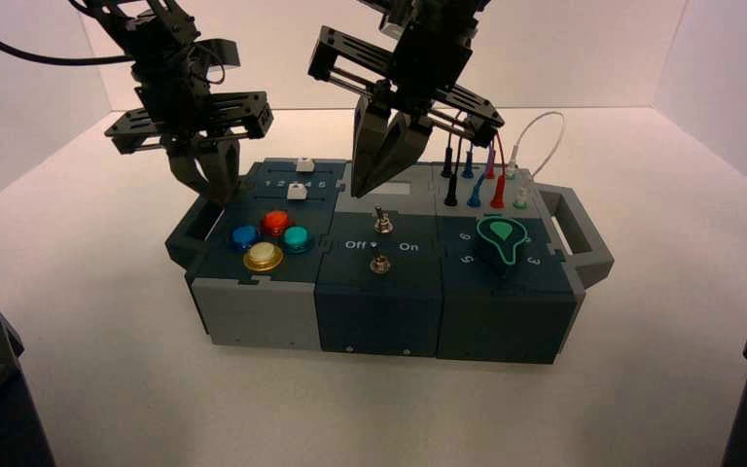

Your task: Flip the top switch on with the right gripper.

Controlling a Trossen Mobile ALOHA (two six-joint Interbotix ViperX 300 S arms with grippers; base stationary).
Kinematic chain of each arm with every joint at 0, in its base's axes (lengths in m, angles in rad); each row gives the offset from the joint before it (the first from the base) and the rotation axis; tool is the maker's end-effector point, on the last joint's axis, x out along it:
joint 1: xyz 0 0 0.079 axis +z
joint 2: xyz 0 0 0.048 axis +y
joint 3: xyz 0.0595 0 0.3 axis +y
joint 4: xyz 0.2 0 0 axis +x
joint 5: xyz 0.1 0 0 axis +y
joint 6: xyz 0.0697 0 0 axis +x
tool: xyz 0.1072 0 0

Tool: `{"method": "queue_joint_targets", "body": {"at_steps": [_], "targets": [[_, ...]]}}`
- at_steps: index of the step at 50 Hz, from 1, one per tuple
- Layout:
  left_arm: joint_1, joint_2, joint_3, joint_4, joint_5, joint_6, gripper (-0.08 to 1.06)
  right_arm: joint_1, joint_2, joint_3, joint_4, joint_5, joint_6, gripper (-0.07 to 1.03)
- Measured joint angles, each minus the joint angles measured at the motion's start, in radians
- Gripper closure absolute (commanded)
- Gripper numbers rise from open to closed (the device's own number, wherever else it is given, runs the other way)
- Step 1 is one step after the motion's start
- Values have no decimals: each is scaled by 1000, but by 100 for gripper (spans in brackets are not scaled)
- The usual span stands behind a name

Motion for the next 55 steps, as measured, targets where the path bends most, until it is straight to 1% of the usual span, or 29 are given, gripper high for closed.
{"method": "queue_joint_targets", "body": {"at_steps": [20, 41, 55], "targets": [[-2, 0, -2, 0, 0, -2, 101, 0, 12, 34, 0, -32, 0, 99], [-2, 2, -2, 2, 0, 0, 101, 0, 28, 38, -2, -58, 0, 99], [-3, 2, -3, 2, 0, 2, 101, -5, 23, 64, -2, -80, 0, 99]]}}
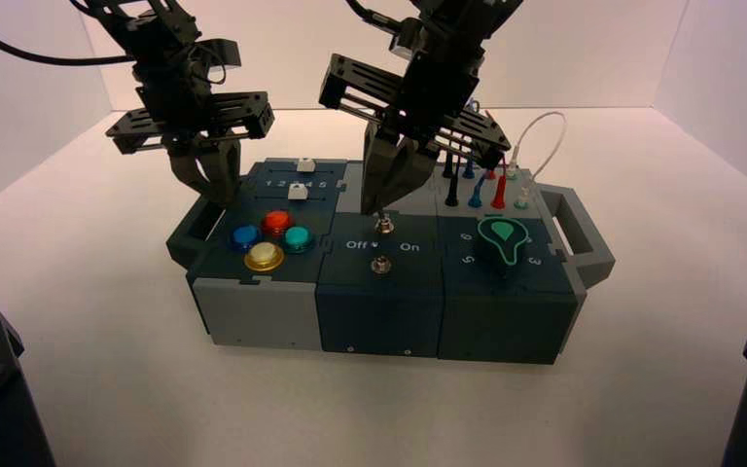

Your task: Flip the top switch on with the right gripper.

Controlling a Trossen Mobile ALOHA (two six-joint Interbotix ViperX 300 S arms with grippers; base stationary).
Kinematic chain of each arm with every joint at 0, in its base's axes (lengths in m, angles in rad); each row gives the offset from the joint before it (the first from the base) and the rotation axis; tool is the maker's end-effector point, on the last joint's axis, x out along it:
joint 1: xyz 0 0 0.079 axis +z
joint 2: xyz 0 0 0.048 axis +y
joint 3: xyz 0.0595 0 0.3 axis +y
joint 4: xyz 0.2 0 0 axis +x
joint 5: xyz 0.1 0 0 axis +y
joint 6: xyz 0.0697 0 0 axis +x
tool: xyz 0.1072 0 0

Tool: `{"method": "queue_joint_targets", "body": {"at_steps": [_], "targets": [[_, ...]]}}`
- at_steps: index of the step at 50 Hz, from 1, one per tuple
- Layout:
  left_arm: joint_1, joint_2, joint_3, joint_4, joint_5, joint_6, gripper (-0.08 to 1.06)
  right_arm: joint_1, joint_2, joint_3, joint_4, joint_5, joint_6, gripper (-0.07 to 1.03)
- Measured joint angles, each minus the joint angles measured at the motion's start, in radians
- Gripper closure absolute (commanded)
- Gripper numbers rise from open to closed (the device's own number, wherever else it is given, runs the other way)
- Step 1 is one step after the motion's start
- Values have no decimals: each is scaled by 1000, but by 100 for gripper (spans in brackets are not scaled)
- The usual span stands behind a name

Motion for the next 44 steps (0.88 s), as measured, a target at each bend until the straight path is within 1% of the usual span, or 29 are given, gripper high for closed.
{"method": "queue_joint_targets", "body": {"at_steps": [13, 25, 33, 37, 44], "targets": [[0, 0, 0, -2, 0, 0, 101, -8, -12, 25, -5, -6, 2, 99], [0, 5, -3, 0, 0, 0, 101, -9, -21, 12, -11, 2, -2, 99], [0, 5, -3, 0, 0, 0, 101, -14, -92, 20, -21, 37, -3, 99], [2, 5, -5, -2, 0, 0, 101, -14, -146, 43, -26, 60, -3, 99], [2, 5, -5, 0, 0, 2, 101, -18, -184, 80, -29, 71, -3, 99]]}}
